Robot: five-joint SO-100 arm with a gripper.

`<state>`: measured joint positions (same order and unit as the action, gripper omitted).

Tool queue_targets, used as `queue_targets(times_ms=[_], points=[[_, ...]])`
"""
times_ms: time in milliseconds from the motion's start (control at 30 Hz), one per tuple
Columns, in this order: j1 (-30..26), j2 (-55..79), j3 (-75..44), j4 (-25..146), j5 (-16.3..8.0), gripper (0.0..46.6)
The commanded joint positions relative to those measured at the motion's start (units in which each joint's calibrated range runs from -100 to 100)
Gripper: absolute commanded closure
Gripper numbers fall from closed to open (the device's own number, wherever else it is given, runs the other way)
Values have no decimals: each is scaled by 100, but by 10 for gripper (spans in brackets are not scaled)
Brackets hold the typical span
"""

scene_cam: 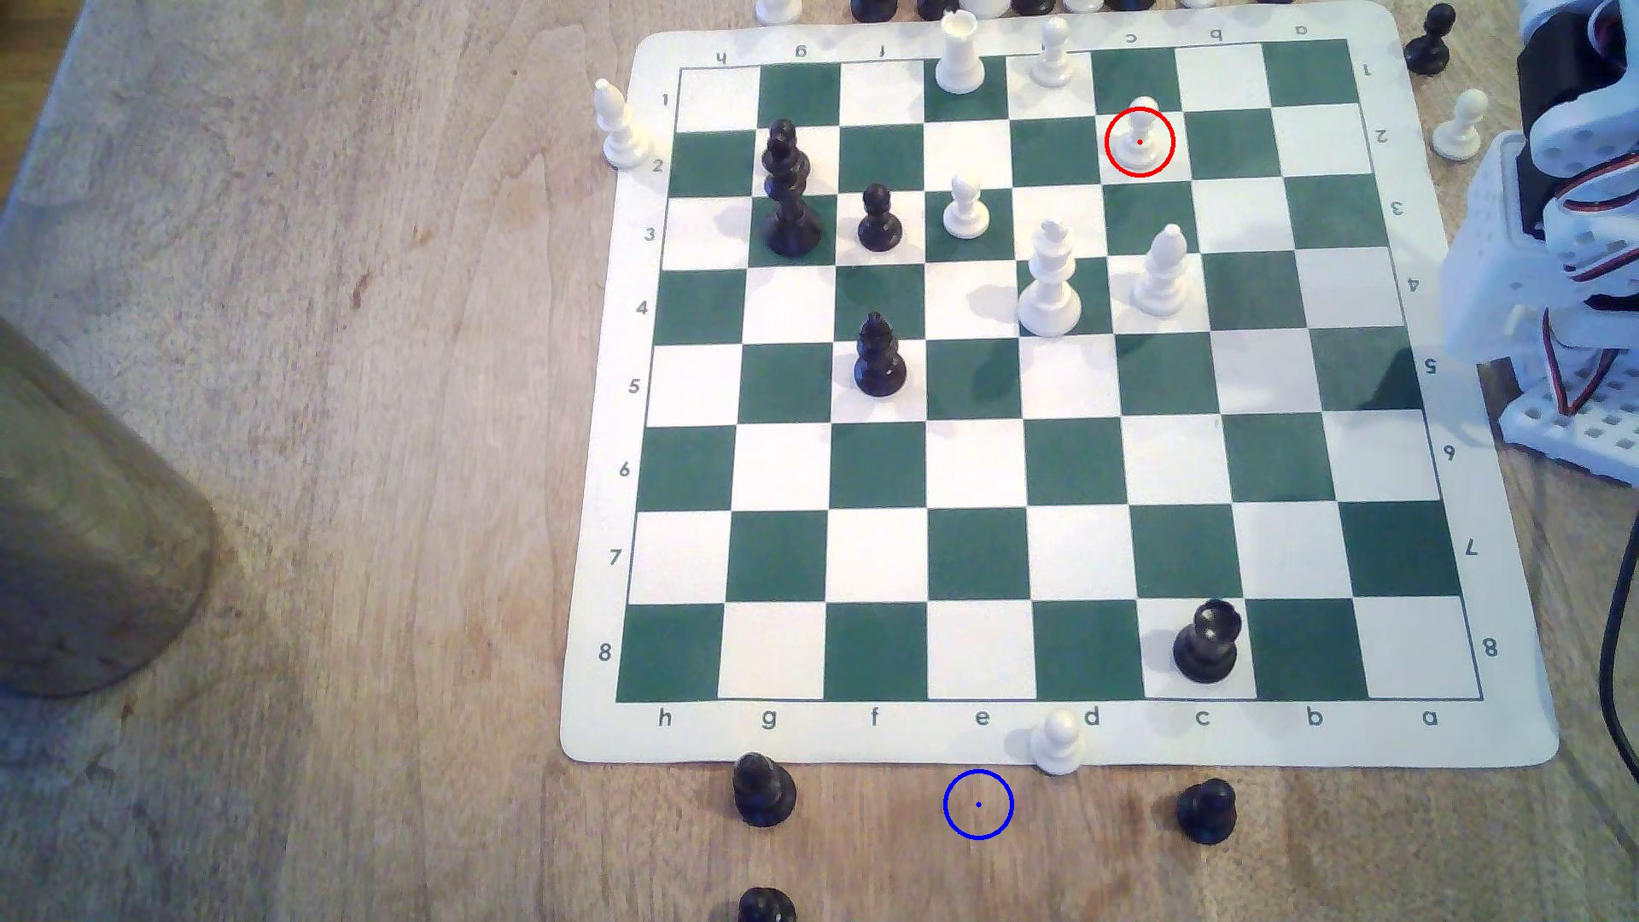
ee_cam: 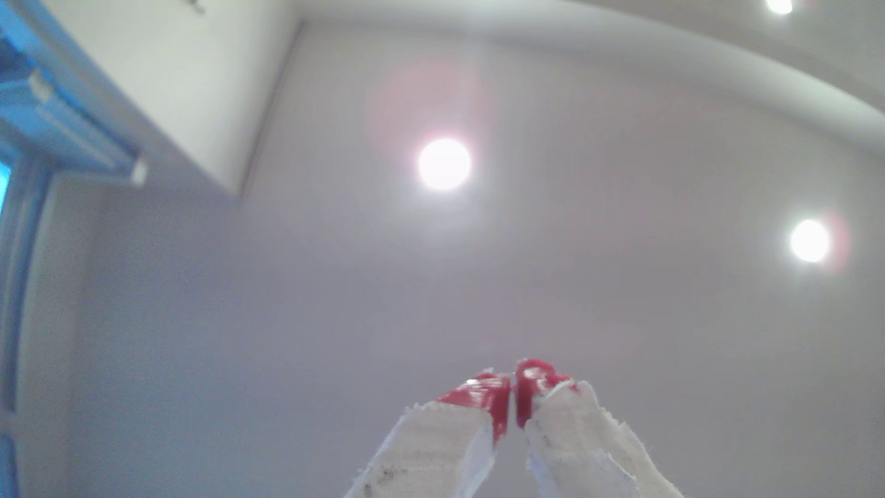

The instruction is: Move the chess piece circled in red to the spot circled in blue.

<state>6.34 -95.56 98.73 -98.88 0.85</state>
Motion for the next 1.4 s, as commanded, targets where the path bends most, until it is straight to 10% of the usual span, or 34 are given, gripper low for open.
queue_targets(times_ms=[0, 367, 833, 1233, 1367], points=[[269, -20, 117, 331, 20, 464], [144, -20, -1959, 5736, 15, 464], [1380, -20, -4561, 13205, -29, 464], [1951, -37, -4198, 16309, -49, 464], [1857, 184, -3654, 16588, -391, 454]])
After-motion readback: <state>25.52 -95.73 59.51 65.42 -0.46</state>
